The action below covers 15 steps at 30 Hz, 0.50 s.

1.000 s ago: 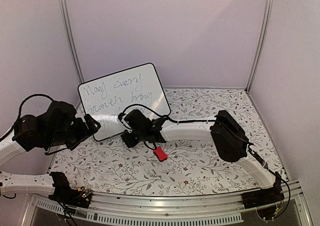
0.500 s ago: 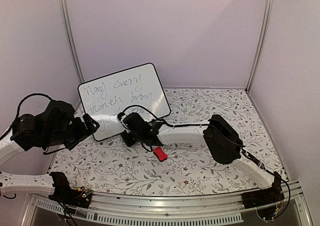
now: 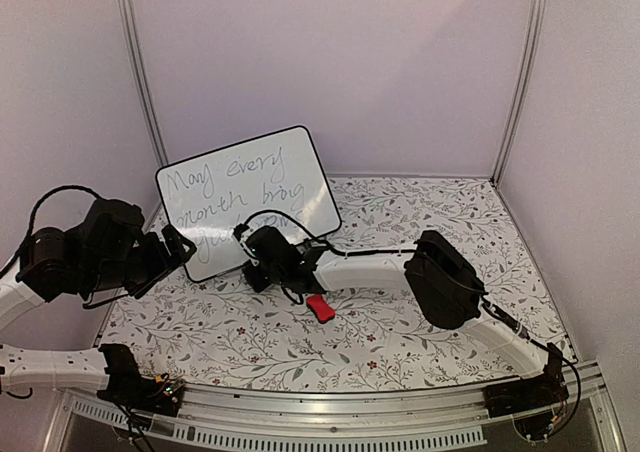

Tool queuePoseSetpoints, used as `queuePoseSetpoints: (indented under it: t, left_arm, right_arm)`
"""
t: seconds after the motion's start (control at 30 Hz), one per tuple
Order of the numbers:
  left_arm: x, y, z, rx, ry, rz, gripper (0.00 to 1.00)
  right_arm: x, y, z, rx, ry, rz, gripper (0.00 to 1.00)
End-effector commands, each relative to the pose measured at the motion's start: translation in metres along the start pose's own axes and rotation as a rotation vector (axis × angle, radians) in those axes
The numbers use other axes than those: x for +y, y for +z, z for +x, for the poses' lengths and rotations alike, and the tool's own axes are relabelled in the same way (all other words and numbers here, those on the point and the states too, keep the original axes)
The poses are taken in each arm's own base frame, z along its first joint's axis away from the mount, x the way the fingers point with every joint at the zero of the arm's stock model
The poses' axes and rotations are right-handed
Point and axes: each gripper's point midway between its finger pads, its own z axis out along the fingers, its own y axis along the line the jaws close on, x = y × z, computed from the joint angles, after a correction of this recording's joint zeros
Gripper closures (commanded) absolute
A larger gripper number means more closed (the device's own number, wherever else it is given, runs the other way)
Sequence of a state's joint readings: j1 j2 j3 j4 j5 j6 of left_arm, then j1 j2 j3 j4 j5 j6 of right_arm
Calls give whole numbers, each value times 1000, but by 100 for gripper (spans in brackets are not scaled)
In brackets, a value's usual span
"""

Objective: Erase the whiteboard
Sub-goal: Move the whiteboard to the center of the board.

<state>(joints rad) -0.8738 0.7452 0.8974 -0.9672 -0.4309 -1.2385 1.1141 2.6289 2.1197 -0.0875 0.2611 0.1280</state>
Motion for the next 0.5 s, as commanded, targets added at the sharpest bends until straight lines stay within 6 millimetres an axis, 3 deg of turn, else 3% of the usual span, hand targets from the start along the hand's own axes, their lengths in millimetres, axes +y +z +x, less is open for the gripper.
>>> queuePoseSetpoints:
  t: [0.0,0.23,0.47]
  left_arm:
    - [1,-6,-7,-19,3,-4,0]
    - [3,-5,-6,-18,3,-9,0]
    - [1,-11,-11,-31,2,6,0]
  right_arm:
    - [-1,8,3,-15,-12,15,80]
    - [1,7,12,5,-17,-1,100]
    - [-1,-14,28,50,-21,-13,100]
